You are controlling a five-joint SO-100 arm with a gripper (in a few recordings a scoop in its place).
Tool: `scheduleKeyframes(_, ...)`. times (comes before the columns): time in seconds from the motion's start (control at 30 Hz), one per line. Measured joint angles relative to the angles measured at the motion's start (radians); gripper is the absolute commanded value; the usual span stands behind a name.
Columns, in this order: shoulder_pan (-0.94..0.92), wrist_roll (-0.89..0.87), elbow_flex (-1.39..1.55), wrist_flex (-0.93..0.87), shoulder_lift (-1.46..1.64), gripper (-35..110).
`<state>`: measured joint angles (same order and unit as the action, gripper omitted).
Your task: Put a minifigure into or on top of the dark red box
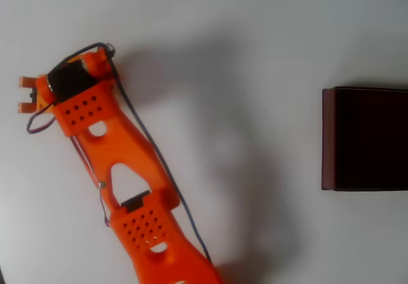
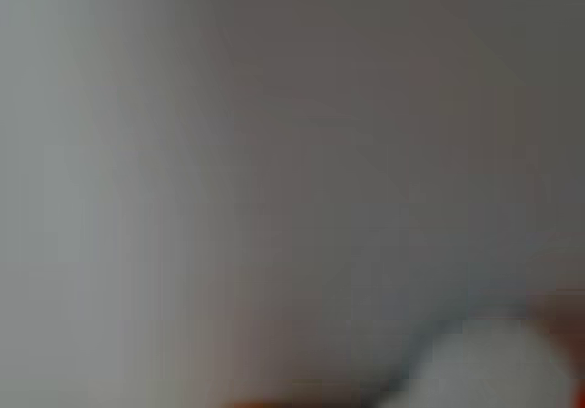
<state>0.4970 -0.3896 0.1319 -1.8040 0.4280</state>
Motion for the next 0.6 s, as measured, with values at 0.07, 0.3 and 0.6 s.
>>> scheduleKeyframes(0.07,0.0,-0.005,0.0,0.0,0.0,11)
scheduleKeyframes(0.3,0.0,-0.006,0.002,0.0,0.0,1)
scheduleKeyframes(0.6,0.003,-0.006,0.023,0.0,0.006,0)
